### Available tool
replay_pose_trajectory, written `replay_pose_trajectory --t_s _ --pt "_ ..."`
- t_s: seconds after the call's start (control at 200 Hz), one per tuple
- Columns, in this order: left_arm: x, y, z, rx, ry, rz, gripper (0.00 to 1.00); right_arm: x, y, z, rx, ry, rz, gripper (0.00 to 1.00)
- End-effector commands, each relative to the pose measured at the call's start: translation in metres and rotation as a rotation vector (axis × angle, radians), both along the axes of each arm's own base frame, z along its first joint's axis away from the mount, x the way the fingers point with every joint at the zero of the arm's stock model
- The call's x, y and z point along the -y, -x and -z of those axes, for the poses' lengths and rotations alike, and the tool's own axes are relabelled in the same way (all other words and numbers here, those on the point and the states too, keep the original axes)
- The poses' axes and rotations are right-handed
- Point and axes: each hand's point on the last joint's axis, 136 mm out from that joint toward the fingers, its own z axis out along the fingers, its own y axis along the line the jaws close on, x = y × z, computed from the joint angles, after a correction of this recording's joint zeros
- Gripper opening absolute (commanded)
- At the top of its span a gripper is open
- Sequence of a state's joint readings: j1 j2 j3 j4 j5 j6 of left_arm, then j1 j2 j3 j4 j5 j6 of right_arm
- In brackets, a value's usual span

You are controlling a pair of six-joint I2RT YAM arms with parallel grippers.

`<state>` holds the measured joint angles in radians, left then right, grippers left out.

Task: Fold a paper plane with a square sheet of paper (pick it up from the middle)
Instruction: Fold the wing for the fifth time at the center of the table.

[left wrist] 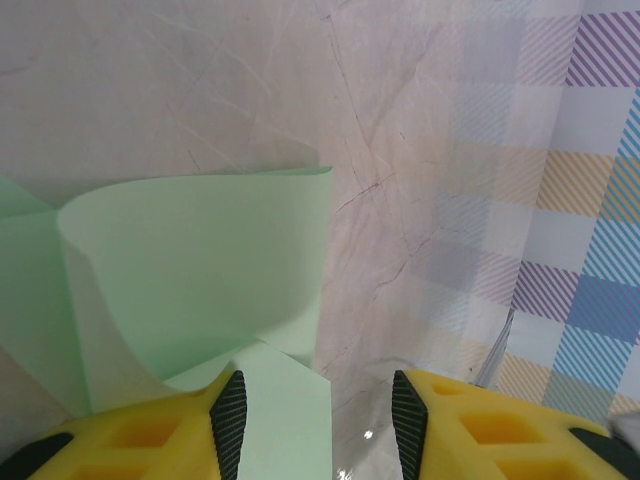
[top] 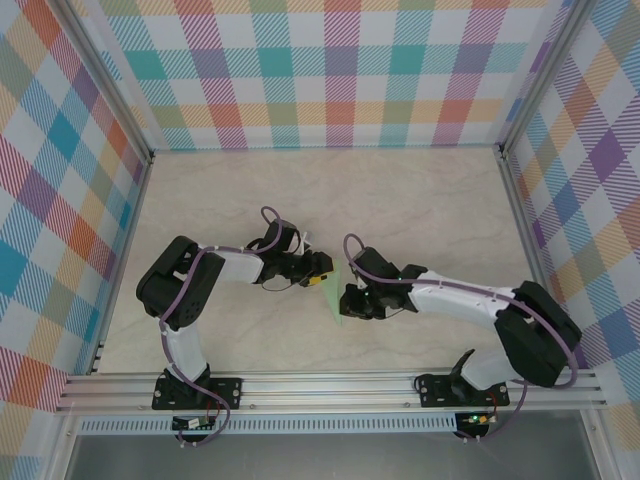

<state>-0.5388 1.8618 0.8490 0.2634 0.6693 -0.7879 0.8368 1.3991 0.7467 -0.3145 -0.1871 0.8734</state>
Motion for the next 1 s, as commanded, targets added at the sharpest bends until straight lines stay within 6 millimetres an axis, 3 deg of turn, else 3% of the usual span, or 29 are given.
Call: replay_pose_trajectory --t_s 0.0,0.105,0.225,0.465,0.705,0.995 --pt "-0.02 0.021 0.056 -0.112 -0.15 -0.006 0.45 -0.022 -0.012 -0.015 0.042 -0.147 -0.033 0.16" --pt "-0.02 0.021 0.056 -0.115 -0.149 -0.005 0.45 -0.047 -0.019 -0.014 -0.007 -0.261 -0.046 0.14" --pt "-0.019 0.022 0.056 -0.116 -0.149 -0.003 0.45 -0.054 -0.026 0.007 -0.074 -0.279 -0.015 0.11" --pt "-0.02 0.023 0.057 -0.117 -0.155 0.005 0.45 -0.038 -0.014 0.037 -0.134 -0.251 0.023 0.11" --pt "-0.022 0.025 0.061 -0.126 -0.172 0.014 0.45 -0.016 0.014 0.069 -0.226 -0.193 0.034 0.12" --pt "-0.022 0.024 0.061 -0.129 -0.172 0.008 0.44 -0.006 0.031 0.067 -0.254 -0.194 0.005 0.12"
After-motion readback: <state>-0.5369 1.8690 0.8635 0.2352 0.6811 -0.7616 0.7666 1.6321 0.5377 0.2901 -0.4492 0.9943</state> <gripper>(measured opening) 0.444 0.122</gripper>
